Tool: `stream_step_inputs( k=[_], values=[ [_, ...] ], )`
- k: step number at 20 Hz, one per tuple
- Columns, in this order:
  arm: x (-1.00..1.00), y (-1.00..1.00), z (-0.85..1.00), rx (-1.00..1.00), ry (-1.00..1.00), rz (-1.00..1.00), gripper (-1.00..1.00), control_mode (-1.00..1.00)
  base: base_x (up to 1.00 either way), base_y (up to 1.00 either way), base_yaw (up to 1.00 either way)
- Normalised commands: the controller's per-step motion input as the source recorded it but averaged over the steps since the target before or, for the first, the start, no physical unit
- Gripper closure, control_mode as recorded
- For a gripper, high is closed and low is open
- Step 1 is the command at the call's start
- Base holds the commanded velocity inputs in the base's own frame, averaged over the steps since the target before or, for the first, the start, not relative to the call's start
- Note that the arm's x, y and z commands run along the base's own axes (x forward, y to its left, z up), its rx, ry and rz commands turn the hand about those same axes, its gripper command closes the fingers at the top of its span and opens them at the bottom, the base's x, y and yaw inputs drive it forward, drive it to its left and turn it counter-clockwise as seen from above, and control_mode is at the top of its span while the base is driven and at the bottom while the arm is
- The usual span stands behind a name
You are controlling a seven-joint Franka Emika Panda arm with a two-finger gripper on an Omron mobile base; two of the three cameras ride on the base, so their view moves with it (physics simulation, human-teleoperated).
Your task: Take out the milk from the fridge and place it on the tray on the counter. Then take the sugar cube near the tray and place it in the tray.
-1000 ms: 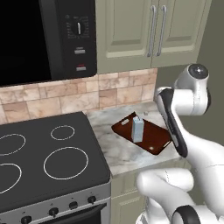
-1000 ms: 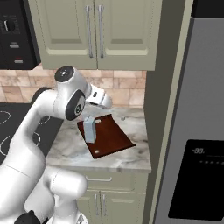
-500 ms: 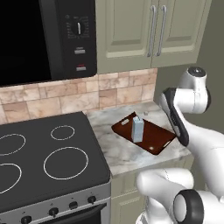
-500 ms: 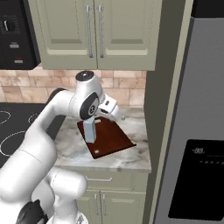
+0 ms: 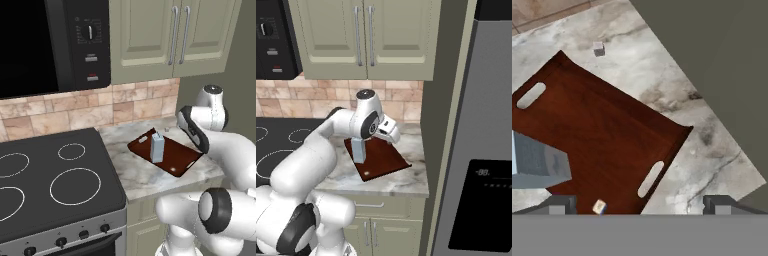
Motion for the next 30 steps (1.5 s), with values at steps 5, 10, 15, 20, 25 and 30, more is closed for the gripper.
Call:
stream_step_inputs(
  k=[5, 10, 15, 20, 25, 30],
  values=[
    [0.67, -0.01, -0.22, 0.0, 0.12, -0.02, -1.0, -1.0, 0.0, 0.0, 0.0],
    [0.57, -0.04, -0.31, 0.01, 0.12, 0.0, -1.0, -1.0, 0.0, 0.0, 0.0],
    [0.45, -0.19, -0.31, 0.02, 0.07, 0.0, -1.0, -1.0, 0.0, 0.0, 0.0],
    [0.35, -0.25, -0.18, 0.06, 0.02, 0.0, -1.0, -1.0, 0.0, 0.0, 0.0],
    [0.35, -0.07, -0.28, 0.07, 0.0, 0.0, -1.0, -1.0, 0.0, 0.0, 0.0],
    [0.33, 0.0, -0.28, 0.04, 0.0, 0.0, -1.0, -1.0, 0.0, 0.0, 0.0]
  ],
)
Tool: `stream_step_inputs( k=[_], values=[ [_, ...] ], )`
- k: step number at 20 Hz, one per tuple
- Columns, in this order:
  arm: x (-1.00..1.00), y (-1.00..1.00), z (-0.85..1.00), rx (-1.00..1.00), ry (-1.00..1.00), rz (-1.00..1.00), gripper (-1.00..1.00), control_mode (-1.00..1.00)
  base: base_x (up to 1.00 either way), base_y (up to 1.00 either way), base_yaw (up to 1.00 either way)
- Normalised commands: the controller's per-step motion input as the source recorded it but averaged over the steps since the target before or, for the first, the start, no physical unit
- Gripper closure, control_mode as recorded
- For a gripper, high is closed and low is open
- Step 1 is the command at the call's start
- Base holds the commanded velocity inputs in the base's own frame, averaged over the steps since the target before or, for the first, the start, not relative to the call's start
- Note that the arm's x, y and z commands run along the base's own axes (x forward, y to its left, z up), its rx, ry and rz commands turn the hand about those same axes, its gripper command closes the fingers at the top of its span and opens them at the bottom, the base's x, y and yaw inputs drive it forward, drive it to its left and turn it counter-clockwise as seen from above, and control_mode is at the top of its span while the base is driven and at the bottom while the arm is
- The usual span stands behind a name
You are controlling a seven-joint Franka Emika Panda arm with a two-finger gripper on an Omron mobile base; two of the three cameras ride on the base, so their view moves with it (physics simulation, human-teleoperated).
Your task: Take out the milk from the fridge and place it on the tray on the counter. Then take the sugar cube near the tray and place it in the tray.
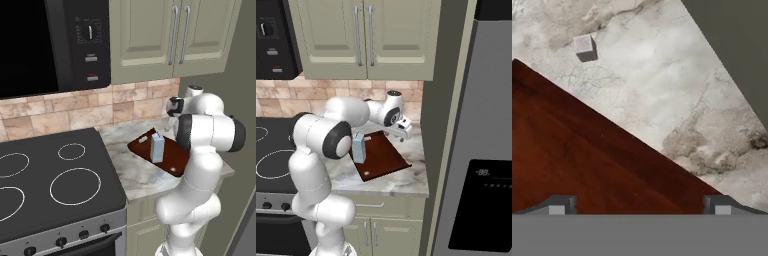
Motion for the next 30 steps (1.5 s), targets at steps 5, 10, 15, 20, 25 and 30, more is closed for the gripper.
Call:
stream_step_inputs(
  k=[5, 10, 15, 20, 25, 30],
  values=[
    [0.36, 0.0, -0.12, 0.0, 0.0, 0.0, -1.0, -1.0, 0.0, 0.0, 0.0],
    [0.38, 0.0, -0.21, 0.0, 0.0, 0.0, -1.0, -1.0, 0.0, 0.0, 0.0],
    [0.41, 0.0, -0.11, 0.0, 0.0, 0.0, -1.0, -1.0, 0.0, 0.0, 0.0],
    [0.41, 0.0, -0.14, 0.0, 0.0, 0.0, -1.0, -1.0, 0.0, 0.0, 0.0],
    [0.36, 0.0, -0.2, 0.0, 0.0, 0.0, -1.0, -1.0, 0.0, 0.0, 0.0],
    [0.27, 0.03, -0.25, 0.0, 0.0, 0.0, -1.0, -1.0, 0.0, 0.0, 0.0]
  ],
)
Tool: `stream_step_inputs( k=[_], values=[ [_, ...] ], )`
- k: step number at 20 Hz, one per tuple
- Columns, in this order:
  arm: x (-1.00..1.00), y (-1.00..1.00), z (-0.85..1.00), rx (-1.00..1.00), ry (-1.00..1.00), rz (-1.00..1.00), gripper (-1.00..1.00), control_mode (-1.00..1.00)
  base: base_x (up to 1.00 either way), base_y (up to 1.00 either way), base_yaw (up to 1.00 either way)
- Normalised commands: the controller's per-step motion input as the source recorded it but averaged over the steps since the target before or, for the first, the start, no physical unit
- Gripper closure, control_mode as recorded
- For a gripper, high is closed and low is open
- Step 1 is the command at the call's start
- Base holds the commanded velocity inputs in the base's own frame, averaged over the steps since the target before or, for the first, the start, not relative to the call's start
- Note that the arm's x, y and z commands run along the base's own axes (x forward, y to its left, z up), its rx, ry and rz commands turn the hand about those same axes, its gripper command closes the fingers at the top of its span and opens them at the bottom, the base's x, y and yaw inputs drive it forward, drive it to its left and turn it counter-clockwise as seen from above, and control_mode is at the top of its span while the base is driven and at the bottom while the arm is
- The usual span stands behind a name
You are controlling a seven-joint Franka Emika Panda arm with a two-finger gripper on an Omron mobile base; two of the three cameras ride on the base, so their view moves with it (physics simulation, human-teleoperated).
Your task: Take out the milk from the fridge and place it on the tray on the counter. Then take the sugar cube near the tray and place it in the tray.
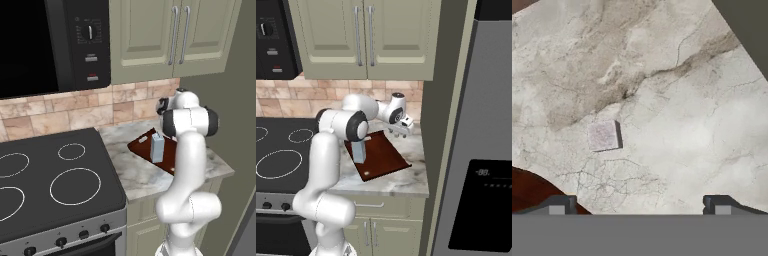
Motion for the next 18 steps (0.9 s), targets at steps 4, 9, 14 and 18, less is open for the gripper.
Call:
stream_step_inputs(
  k=[4, 9, 14, 18],
  values=[
    [0.24, 0.06, -0.15, 0.0, 0.0, 0.0, -1.0, -1.0, 0.0, 0.0, 0.0],
    [0.19, 0.04, -0.06, 0.0, 0.0, 0.0, -1.0, -1.0, 0.0, 0.0, 0.0],
    [0.17, 0.0, -0.13, 0.0, 0.0, 0.0, -1.0, -1.0, 0.0, 0.0, 0.0],
    [0.0, 0.0, -0.16, 0.0, 0.0, 0.0, -1.0, -1.0, 0.0, 0.0, 0.0]
  ],
)
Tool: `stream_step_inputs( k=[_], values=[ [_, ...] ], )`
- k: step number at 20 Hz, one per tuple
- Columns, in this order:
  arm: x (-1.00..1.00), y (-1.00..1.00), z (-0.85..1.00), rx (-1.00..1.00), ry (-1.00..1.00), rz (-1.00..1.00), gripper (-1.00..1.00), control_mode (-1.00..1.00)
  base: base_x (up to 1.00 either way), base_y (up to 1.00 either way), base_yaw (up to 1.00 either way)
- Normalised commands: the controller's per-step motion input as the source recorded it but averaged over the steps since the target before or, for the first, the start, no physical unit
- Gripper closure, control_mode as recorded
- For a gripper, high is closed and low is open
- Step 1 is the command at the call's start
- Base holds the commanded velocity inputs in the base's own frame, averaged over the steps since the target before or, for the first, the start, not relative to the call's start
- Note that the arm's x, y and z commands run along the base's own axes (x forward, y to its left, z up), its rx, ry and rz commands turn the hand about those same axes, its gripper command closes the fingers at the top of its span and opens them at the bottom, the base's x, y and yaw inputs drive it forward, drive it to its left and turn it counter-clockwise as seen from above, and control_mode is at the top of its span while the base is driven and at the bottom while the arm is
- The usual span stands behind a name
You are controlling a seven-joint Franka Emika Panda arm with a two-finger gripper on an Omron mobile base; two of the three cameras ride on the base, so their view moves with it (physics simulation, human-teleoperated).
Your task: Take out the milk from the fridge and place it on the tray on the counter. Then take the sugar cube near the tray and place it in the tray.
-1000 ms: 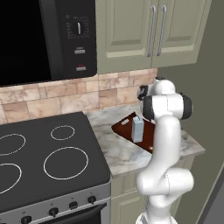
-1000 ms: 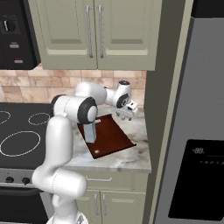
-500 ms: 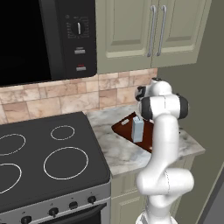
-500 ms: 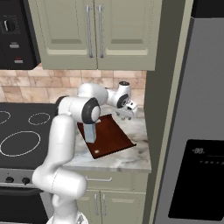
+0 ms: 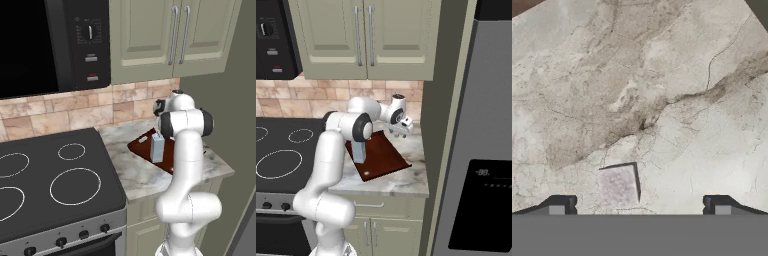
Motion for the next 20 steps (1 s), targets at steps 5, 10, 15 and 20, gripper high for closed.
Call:
stream_step_inputs(
  k=[5, 10, 15, 20],
  values=[
    [0.09, 0.04, -0.17, 0.0, 0.0, 0.0, -1.0, -1.0, 0.0, 0.0, 0.0],
    [0.2, 0.0, -0.13, 0.0, -0.03, 0.0, -1.0, -1.0, 0.0, 0.0, 0.0],
    [0.23, 0.0, -0.06, 0.0, -0.07, 0.0, -1.0, -1.0, 0.0, 0.0, 0.0],
    [0.03, 0.05, -0.07, 0.0, -0.03, 0.0, 1.0, -1.0, 0.0, 0.0, 0.0]
  ],
)
